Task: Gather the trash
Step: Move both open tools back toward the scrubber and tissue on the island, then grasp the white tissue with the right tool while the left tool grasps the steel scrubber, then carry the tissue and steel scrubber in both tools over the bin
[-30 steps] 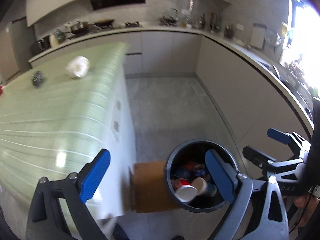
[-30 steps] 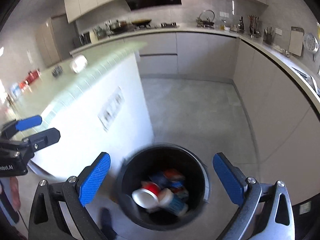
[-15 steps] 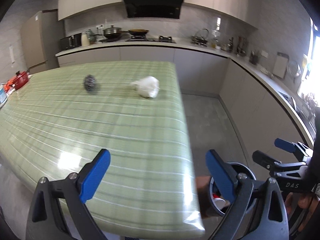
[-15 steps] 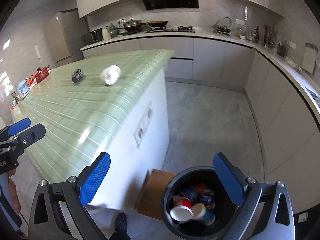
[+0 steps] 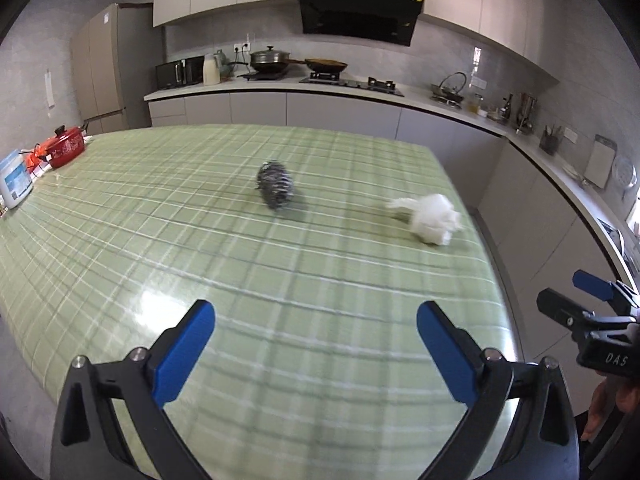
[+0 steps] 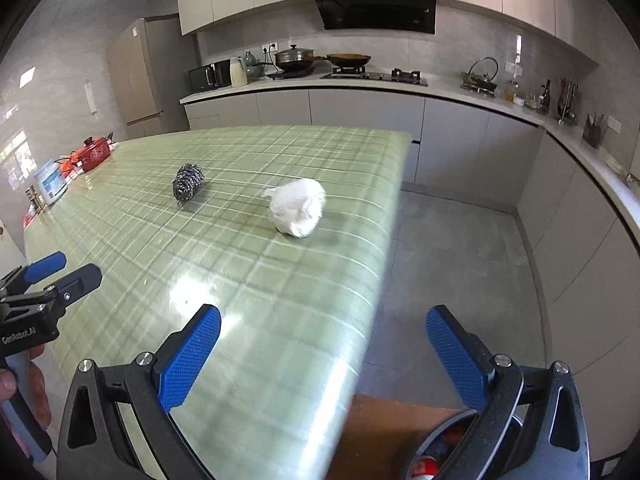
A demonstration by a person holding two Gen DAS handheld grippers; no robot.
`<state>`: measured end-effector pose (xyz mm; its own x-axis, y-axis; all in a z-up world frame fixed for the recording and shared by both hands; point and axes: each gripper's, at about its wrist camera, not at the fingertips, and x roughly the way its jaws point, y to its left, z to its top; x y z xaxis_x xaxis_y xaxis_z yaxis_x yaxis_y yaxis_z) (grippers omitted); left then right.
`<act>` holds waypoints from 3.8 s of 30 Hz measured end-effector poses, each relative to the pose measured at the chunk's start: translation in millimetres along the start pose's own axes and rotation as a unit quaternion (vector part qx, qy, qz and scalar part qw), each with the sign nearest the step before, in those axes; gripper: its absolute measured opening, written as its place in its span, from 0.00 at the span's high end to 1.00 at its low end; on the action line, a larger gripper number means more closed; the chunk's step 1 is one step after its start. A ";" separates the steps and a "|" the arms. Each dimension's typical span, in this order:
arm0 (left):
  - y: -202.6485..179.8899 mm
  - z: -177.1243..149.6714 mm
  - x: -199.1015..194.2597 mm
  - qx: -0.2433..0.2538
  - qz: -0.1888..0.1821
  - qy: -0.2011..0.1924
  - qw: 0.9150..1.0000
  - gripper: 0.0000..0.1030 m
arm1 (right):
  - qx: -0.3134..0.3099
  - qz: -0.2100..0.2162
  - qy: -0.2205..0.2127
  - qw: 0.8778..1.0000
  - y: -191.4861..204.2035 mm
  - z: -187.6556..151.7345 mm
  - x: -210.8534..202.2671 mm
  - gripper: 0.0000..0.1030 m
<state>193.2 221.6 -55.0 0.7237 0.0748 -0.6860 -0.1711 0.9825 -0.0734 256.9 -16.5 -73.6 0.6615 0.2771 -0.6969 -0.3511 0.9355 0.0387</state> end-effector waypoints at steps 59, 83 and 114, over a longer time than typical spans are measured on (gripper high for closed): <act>42.1 89.0 124.7 0.047 -0.070 0.038 0.996 0.61 | 0.041 -0.042 0.034 0.998 51.7 92.2 133.6 0.63; -54.4 35.9 40.9 0.106 -0.133 0.022 0.985 0.61 | 0.080 -0.063 0.006 0.995 3.4 11.6 -8.3 0.63; -259.1 -70.3 -27.6 0.201 -0.224 0.055 0.952 0.61 | 0.161 -0.134 0.011 0.978 -183.5 -132.0 -148.0 0.63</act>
<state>170.6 -47.0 -67.9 0.5852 -0.3643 -0.7244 0.4248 0.8987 -0.1088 135.9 -258.2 -72.1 0.6851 0.0117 -0.7284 0.0617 0.9953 0.0741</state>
